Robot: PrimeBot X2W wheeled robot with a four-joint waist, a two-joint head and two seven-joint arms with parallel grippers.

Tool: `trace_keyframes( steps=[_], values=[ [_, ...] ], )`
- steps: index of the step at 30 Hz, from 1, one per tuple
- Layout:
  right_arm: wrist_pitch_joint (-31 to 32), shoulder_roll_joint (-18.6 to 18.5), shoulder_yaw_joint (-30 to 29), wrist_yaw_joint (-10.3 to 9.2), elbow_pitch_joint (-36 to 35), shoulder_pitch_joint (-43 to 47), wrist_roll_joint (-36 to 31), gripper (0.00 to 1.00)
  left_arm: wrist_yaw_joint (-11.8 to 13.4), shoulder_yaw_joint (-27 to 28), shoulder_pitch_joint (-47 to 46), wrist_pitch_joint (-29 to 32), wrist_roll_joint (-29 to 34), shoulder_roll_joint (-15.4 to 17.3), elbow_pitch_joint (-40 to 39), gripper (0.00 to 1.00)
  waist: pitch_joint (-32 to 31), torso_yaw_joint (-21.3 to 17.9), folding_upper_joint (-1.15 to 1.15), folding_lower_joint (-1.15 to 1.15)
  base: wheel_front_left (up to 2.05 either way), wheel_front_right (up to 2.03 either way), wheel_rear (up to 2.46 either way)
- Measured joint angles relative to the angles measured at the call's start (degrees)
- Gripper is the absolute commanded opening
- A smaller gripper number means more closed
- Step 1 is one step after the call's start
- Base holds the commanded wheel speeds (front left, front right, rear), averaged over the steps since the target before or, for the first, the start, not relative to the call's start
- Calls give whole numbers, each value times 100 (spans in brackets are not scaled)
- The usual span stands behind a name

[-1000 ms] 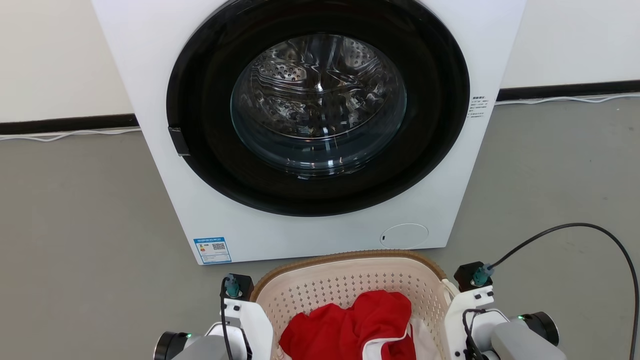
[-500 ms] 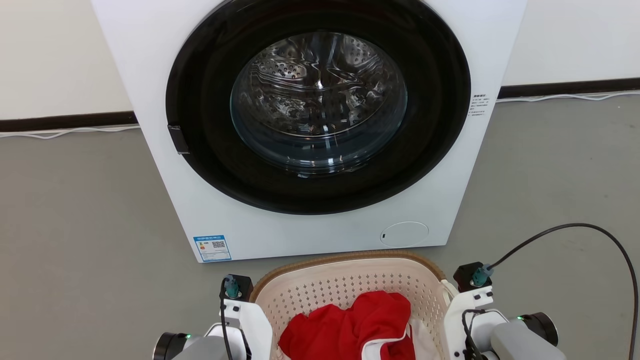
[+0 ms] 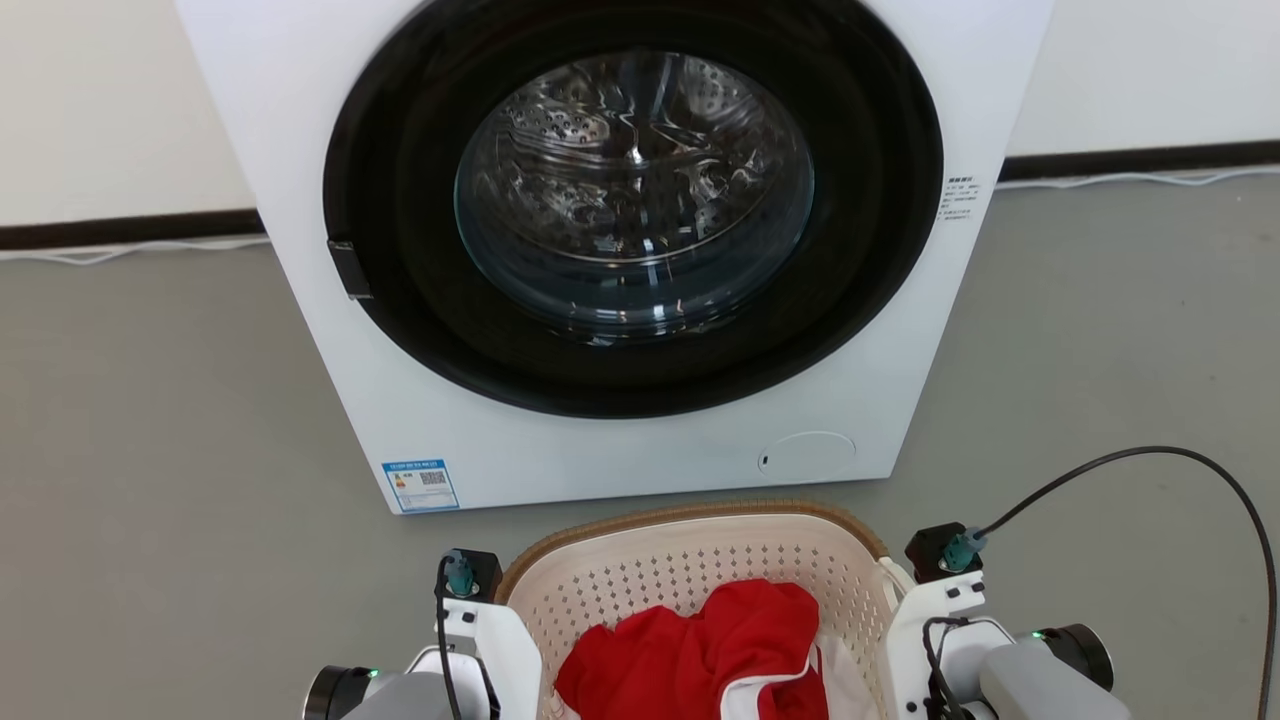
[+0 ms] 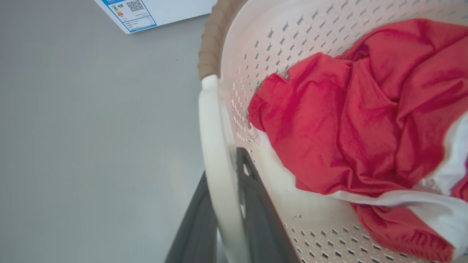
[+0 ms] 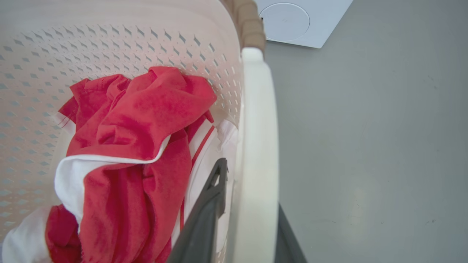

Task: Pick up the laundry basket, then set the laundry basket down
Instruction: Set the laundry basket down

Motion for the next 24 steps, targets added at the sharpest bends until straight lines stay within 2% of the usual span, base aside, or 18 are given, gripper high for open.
trace_keyframes(
  steps=[11, 24],
  values=[
    [-533, -7, -49, 0, -24, -96, 77, 0, 1, 62, -230, -321, -97, 7, 79, 0, 491, 6, 0, 0, 0, 0, 0],
    [-1441, -1, -287, 2, 246, -875, -10, 0, 2, 78, -1017, -982, -26, -10, 171, 0, 1685, 76, 0, 0, 0, 0, 0]
  ],
)
